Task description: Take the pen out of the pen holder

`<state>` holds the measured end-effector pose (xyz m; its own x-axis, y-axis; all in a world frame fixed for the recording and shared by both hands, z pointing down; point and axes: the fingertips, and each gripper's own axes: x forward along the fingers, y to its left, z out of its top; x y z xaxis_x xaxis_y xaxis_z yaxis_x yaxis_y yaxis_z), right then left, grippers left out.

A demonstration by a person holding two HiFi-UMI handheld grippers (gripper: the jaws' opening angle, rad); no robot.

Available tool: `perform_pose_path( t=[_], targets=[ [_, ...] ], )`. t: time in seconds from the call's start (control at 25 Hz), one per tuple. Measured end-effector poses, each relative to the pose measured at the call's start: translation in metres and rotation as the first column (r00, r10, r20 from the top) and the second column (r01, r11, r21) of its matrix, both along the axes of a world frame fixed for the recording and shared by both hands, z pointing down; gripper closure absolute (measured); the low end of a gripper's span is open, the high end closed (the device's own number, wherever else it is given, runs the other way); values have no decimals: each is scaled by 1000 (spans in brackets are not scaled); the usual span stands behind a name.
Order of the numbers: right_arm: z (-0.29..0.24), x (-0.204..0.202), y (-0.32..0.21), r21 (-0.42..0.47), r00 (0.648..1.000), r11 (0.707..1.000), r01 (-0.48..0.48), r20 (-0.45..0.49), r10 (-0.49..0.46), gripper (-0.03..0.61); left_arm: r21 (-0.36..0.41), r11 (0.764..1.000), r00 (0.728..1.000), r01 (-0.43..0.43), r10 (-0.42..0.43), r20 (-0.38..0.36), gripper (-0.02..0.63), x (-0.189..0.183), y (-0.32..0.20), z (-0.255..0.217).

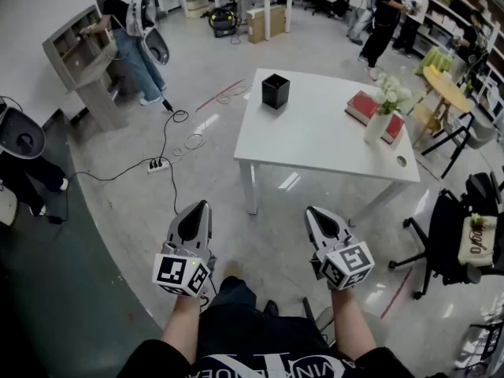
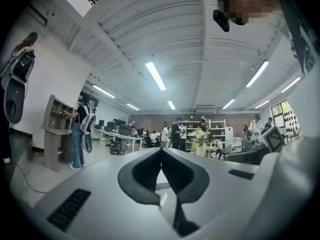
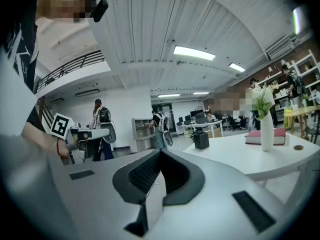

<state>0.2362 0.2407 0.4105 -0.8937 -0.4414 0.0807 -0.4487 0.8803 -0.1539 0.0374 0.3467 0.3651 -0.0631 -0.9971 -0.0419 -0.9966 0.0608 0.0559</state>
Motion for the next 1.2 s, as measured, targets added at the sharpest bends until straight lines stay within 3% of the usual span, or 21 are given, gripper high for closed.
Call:
perform_pose_path(
  t=[0.4, 0.84, 1.08, 1.2],
  targets=[
    [14, -1, -12, -9, 1000, 1000, -9, -9, 9, 571, -14, 1000, 1000, -5, 4, -12, 626, -14, -14, 6],
    [20, -26, -57, -66, 994, 992, -112, 1, 112, 569, -12, 998, 998, -55, 55, -32, 626, -55, -64, 13],
    [24, -50, -80, -92, 988, 984, -154, 0, 155, 513, -10, 996, 995, -86, 86, -49, 626, -87, -94, 15],
    [26, -64, -91, -109, 984, 978, -176, 10, 178, 454, -9, 994, 993, -108, 107, -52, 626, -103, -110, 16]
  ],
)
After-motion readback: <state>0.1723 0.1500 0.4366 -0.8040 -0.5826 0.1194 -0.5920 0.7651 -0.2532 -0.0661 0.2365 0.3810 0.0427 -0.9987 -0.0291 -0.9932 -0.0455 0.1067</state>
